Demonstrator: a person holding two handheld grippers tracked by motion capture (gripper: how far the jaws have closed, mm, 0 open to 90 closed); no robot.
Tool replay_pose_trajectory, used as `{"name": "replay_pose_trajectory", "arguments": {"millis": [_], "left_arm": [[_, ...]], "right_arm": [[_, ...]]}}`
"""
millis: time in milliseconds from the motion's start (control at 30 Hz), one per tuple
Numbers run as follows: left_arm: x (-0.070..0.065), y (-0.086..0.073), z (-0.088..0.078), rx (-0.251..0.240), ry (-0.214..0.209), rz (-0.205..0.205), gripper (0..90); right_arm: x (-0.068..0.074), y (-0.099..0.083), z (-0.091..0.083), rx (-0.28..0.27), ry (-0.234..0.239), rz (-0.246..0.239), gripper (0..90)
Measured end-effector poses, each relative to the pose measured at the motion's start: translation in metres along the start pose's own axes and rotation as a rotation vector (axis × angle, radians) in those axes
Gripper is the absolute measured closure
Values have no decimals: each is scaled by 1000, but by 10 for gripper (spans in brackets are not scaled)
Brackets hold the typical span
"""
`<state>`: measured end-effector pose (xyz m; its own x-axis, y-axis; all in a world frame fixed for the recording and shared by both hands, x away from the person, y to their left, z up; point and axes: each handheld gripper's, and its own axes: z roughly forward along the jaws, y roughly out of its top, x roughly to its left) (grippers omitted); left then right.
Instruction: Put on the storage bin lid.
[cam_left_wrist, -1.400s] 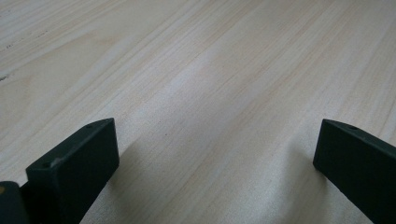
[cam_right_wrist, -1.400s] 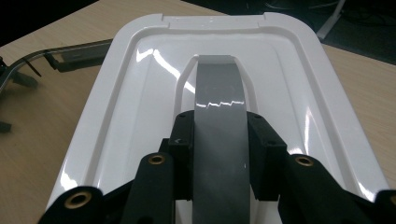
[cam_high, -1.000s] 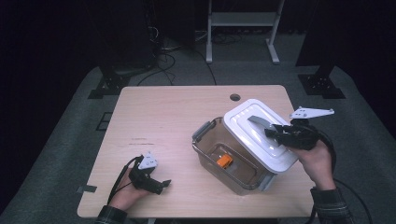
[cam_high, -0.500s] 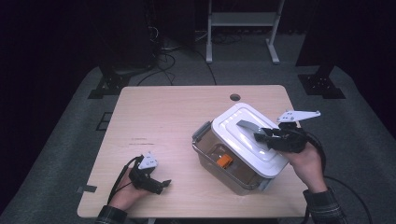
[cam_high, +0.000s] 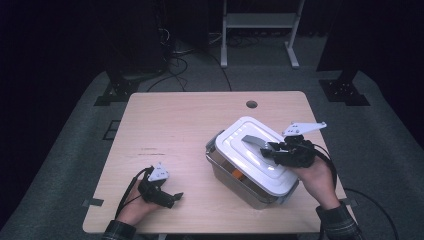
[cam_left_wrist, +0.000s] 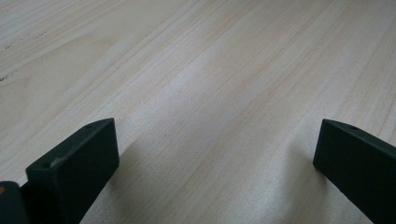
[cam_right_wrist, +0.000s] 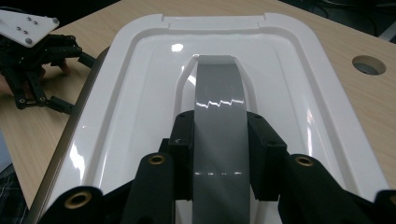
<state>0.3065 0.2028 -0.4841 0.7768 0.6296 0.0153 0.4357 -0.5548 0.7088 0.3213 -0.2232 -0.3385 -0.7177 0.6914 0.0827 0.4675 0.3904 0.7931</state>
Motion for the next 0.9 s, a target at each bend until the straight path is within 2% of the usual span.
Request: {"name": "replay_pose_trajectory", "arguments": {"millis": [533,900], "left_arm": [[0,0,0,0,0,0,0],[0,0,0,-1,0,0,0]], "right_arm": [[17,3,12,28,26,-23,662],[22,2,18,41,29,-31,662]]}}
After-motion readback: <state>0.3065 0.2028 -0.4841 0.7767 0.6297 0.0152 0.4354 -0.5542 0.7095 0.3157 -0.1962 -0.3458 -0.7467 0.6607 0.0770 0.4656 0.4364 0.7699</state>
